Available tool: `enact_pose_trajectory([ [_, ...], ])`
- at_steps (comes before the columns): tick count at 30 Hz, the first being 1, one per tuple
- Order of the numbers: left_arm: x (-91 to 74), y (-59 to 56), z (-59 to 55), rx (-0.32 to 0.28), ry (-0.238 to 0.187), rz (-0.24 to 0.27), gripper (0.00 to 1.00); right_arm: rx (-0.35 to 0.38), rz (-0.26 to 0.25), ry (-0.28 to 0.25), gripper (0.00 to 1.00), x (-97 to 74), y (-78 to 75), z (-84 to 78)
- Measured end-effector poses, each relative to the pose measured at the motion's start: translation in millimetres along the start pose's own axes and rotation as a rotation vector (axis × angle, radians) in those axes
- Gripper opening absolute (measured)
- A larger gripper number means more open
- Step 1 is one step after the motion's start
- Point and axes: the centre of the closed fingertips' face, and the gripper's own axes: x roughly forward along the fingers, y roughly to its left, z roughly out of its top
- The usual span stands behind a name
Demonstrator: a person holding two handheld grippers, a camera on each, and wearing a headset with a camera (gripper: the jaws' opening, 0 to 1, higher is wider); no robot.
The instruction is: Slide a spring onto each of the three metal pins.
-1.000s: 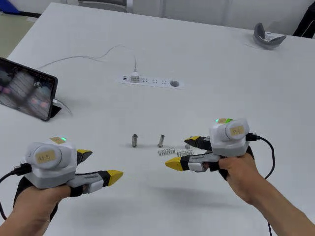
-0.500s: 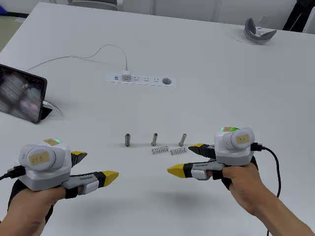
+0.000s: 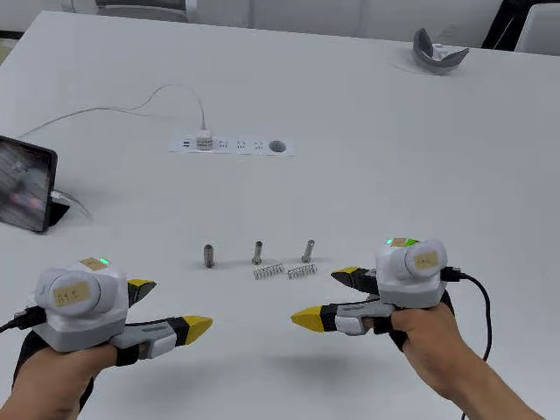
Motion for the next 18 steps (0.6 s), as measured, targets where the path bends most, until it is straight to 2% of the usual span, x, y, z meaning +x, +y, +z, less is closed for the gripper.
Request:
enact_pose_trajectory([
  [18,34.3,-19.2,14.4,0.076,0.045,-0.072,0.7,0.025,-0.032,-0.013,0.78,-14.7,-14.8,-8.0],
])
